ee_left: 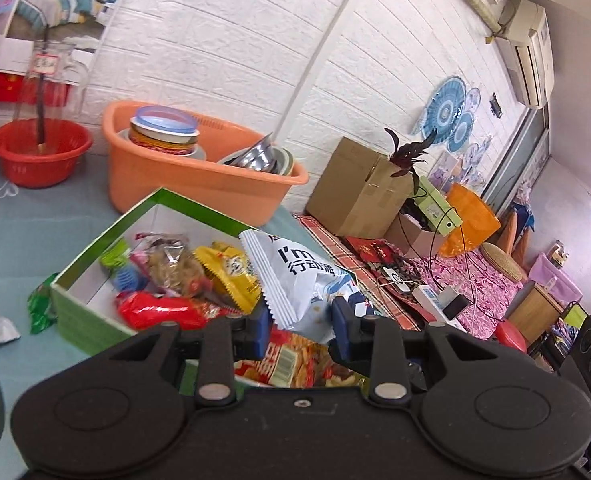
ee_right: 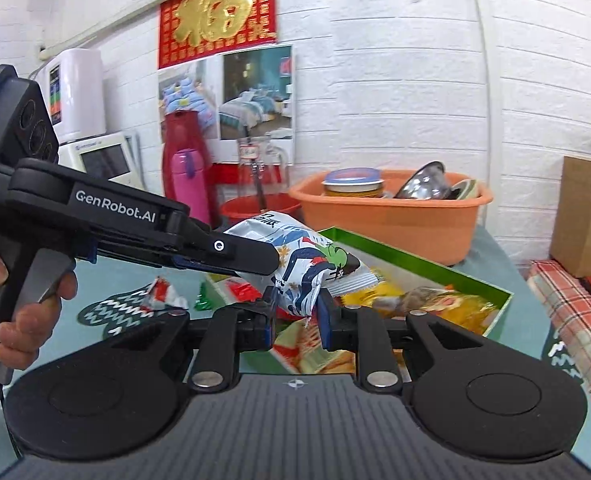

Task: Organize snacks
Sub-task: 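Carry the white chip bag into the box and open the left gripper, then grasp the red-and-white candy packet with the left gripper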

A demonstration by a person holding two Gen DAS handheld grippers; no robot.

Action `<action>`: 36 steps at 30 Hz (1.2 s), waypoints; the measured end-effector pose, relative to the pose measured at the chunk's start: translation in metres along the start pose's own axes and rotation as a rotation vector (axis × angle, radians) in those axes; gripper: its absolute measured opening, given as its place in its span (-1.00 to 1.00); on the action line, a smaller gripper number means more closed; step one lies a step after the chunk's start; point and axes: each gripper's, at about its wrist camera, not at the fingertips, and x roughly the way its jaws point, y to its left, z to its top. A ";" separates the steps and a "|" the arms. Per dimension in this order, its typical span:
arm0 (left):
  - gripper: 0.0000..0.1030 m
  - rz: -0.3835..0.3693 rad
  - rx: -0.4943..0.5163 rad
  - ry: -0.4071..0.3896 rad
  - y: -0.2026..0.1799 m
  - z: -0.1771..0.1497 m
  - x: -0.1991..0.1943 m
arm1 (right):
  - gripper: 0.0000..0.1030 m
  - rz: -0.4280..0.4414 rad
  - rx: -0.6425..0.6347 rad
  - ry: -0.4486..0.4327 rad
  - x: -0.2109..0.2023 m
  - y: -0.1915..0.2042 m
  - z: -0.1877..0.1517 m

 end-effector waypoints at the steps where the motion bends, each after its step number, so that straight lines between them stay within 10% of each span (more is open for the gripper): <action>1: 0.12 -0.003 -0.001 0.006 0.001 0.002 0.006 | -0.28 -0.009 0.006 0.000 0.001 -0.004 0.000; 5: 0.13 0.010 0.018 0.042 0.008 0.004 0.034 | -0.28 -0.041 0.022 0.006 0.015 -0.020 -0.003; 8: 0.67 0.094 0.009 0.060 0.018 0.000 0.047 | -0.12 -0.088 0.009 0.019 0.029 -0.028 -0.012; 18: 0.77 0.128 -0.027 0.076 0.039 -0.008 0.039 | -0.06 -0.079 0.020 0.056 0.043 -0.029 -0.026; 28: 1.00 0.221 -0.015 0.011 0.026 -0.017 0.004 | 0.94 -0.078 -0.018 0.012 0.022 -0.007 -0.019; 36: 1.00 0.301 -0.004 -0.015 0.029 -0.029 -0.028 | 1.00 -0.084 -0.039 -0.016 0.008 0.018 -0.017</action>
